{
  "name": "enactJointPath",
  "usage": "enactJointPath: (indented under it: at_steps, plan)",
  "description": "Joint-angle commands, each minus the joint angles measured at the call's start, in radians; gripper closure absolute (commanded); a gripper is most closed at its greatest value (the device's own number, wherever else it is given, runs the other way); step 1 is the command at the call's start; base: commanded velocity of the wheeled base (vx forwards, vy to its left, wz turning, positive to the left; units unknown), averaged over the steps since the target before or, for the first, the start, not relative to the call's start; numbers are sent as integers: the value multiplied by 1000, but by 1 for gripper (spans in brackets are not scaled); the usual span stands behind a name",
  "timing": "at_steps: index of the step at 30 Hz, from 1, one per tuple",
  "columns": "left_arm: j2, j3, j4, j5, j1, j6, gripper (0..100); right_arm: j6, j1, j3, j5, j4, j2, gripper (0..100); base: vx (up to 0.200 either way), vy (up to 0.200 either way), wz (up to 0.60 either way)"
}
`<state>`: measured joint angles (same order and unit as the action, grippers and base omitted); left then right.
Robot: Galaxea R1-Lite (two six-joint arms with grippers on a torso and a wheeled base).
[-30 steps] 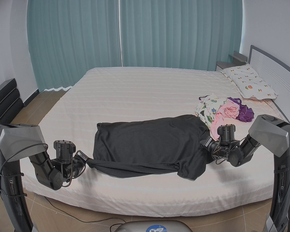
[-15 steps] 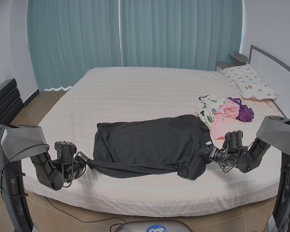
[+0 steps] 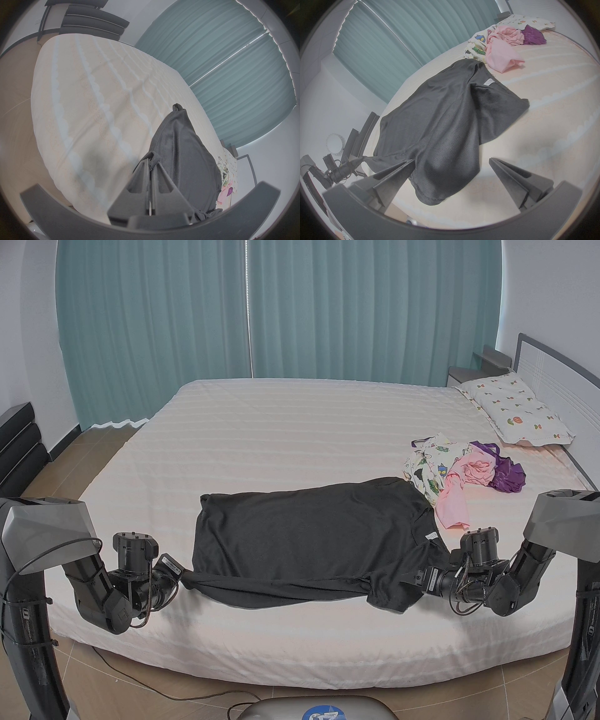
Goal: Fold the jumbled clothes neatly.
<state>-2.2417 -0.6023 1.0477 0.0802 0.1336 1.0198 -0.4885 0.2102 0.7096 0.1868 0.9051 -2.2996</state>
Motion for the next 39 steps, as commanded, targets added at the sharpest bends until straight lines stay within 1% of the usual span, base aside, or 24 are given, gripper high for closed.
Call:
enactJointPath:
  at_steps: [1, 4, 5, 16, 21, 26, 29, 31, 32, 33, 35, 36, 39]
  plan:
    - [1, -1, 0, 0, 0, 0, 100, -1, 5, 16, 0, 0, -31, 0, 0, 0, 0]
    - [1, -1, 0, 0, 0, 0, 100, -1, 14, 18, -1, 0, -43, 0, 0, 0, 0]
    - [1, -1, 0, 0, 0, 0, 100, -1, 15, 18, -1, 0, -46, 100, 0, 0, 0]
    - [2, 1, 0, -2, 0, 0, 100, -12, 5, -2, -1, 18, -34, 100, 0, 0, 0]
    - [14, 26, 0, -2, 6, 0, 100, -16, -15, -98, 8, 17, 61, 100, 0, 0, 0]
    - [82, 111, 2, -11, 32, -9, 100, -10, -51, -205, 8, 0, 169, 100, 0, 0, 0]
    - [113, 130, -5, -13, 34, -17, 100, -5, -60, -243, 10, -6, 204, 100, 0, 0, 0]
    - [139, 164, -17, -16, 35, -64, 100, 5, -72, -300, 8, -31, 244, 100, 0, 0, 0]
    - [139, 164, -17, -16, 35, -64, 100, 5, -72, -300, 8, -31, 244, 100, 0, 0, 0]
    - [139, 193, -23, -16, 43, -112, 100, 19, -74, -338, 8, -45, 258, 100, 0, 0, 0]
    - [132, 216, -28, -16, 54, -148, 100, 39, -72, -391, 8, -48, 272, 100, 0, 0, 0]
    - [132, 216, -28, -16, 54, -148, 100, 39, -72, -391, 8, -48, 272, 100, 0, 0, 0]
    - [134, 243, -43, -14, 60, -198, 100, 71, -71, -449, 5, -48, 281, 100, 0, 0, 0]
